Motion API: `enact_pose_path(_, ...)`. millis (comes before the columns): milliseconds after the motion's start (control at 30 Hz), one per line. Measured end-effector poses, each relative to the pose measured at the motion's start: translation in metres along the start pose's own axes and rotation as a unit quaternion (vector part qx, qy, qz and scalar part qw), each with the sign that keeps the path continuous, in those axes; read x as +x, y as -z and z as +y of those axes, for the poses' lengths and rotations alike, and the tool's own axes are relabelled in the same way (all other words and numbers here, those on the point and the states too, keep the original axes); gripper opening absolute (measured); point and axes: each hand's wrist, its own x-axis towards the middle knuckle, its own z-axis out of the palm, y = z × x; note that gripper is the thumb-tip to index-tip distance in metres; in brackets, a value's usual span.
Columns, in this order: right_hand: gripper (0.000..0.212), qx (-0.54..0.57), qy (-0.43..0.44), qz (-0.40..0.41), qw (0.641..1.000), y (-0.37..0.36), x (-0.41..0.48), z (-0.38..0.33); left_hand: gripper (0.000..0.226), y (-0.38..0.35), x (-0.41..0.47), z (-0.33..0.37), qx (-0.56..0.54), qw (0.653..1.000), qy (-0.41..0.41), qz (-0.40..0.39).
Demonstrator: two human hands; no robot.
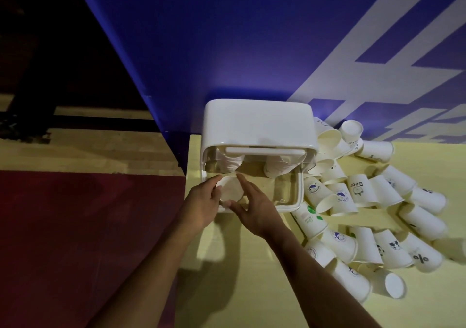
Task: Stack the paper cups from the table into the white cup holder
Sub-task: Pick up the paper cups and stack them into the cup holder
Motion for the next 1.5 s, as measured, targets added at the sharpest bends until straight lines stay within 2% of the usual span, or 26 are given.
enact_pose_path(67, 0.084, -0.009, -0.013, -0.026, 1.000, 0.001, 0.002, 0.002, 0.045, -0.003, 0.000, -0.001, 0.028, 0.999, -0.012, 0.011)
enact_pose_path(233, 0.086, -0.020, -0.016, -0.083, 0.996, 0.014, 0.009, 0.003, 0.048, -0.007, -0.005, -0.001, 0.002, 0.999, -0.014, 0.040)
enact_pose_path(300, 0.090, -0.009, -0.018, -0.082, 0.996, 0.019, 0.007, 0.001, 0.045, -0.008, -0.010, 0.006, -0.005, 0.998, -0.032, 0.059)
enact_pose_path(400, 0.084, 0.013, -0.035, -0.011, 0.999, 0.028, -0.014, 0.001, 0.043, -0.010, -0.026, 0.018, 0.032, 0.990, -0.066, 0.123)
enact_pose_path(500, 0.058, 0.018, -0.037, 0.080, 0.996, 0.049, -0.055, 0.013, 0.044, -0.023, -0.049, 0.047, 0.046, 0.975, -0.125, 0.178)
enact_pose_path(600, 0.039, 0.051, -0.064, 0.164, 0.983, 0.091, -0.099, 0.039, 0.041, -0.060, -0.069, 0.101, 0.050, 0.969, -0.215, 0.111)
enact_pose_path(700, 0.030, 0.070, -0.103, 0.222, 0.967, 0.144, -0.134, 0.075, 0.042, -0.107, -0.071, 0.159, 0.072, 0.966, -0.249, 0.027)
enact_pose_path(900, 0.020, 0.087, -0.145, 0.300, 0.939, 0.252, -0.198, 0.168, 0.054, -0.220, -0.042, 0.265, 0.155, 0.932, -0.316, -0.083)
enact_pose_path(1033, 0.018, 0.098, -0.171, 0.320, 0.927, 0.305, -0.226, 0.237, 0.060, -0.305, -0.020, 0.330, 0.234, 0.903, -0.336, -0.132)
enact_pose_path(1167, 0.020, 0.101, -0.186, 0.339, 0.917, 0.348, -0.246, 0.299, 0.068, -0.389, 0.017, 0.378, 0.317, 0.879, -0.323, -0.151)
enact_pose_path(1333, 0.033, 0.123, -0.216, 0.344, 0.905, 0.382, -0.275, 0.362, 0.074, -0.458, 0.058, 0.403, 0.449, 0.823, -0.303, -0.172)
enact_pose_path(1500, 0.067, 0.071, -0.244, 0.224, 0.941, 0.394, -0.302, 0.419, 0.075, -0.482, 0.075, 0.397, 0.486, 0.806, -0.275, -0.195)
